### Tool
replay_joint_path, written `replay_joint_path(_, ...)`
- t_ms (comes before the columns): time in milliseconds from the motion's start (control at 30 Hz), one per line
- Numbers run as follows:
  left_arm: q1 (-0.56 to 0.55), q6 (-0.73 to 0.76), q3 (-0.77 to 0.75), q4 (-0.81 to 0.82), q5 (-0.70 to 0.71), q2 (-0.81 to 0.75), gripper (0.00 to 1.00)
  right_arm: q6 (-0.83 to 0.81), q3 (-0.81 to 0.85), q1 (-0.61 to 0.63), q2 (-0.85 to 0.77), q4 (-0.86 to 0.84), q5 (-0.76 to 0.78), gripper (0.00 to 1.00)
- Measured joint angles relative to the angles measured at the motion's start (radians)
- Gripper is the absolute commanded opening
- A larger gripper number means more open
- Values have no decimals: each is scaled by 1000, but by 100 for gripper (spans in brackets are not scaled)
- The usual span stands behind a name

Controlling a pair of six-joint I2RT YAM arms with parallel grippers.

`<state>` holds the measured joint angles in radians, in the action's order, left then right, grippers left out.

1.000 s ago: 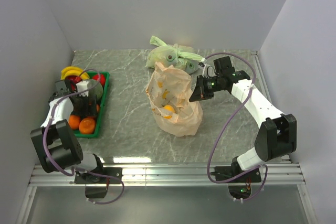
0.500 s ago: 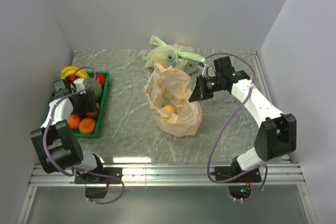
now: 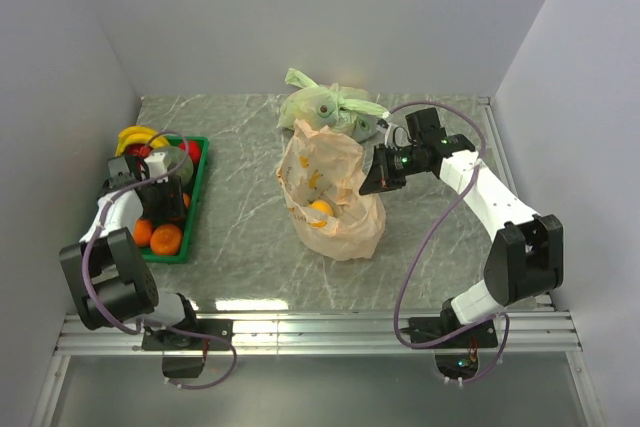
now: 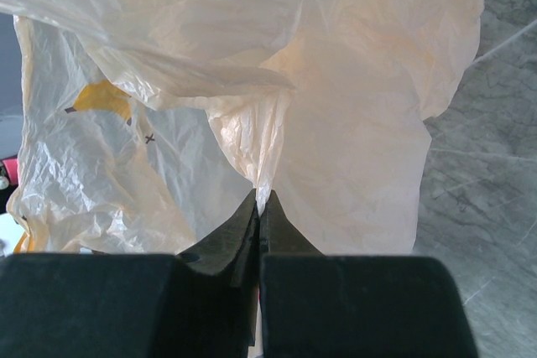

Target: Place the fake fruits into the plastic bag and tie a complex knot

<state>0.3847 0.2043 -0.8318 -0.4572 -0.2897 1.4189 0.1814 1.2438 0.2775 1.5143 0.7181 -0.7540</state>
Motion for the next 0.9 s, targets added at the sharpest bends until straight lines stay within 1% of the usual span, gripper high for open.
replay_joint_path(100, 0, 21, 1, -29, 2, -42, 52, 0, 0, 0, 3, 0, 0, 0)
replay_joint_path(300, 1, 64, -3, -90, 6, -201, 49, 0, 0, 0, 10, 0, 0, 0)
replay_joint_path(333, 1, 68, -5, -101, 7, -219, 50, 0, 0, 0, 10, 0, 0, 0)
replay_joint_path(367, 1, 71, -7, -109, 8, -229, 55, 0, 0, 0, 10, 0, 0, 0)
replay_joint_path(400, 1, 76, -9, -116, 8, -236, 70, 0, 0, 0, 11, 0, 0, 0)
replay_joint_path(467, 1, 83, -10, -132, 8, -238, 78, 0, 0, 0, 11, 0, -2, 0)
replay_joint_path(500, 1, 80, -10, -138, 7, -237, 79, 0, 0, 0, 11, 0, -4, 0)
replay_joint_path(667, 1, 57, -10, -132, -2, -234, 80, 0, 0, 0, 14, 0, -16, 0)
replay_joint_path(900, 1, -28, -4, -25, -3, -172, 78, 0, 0, 0, 14, -4, -19, 0)
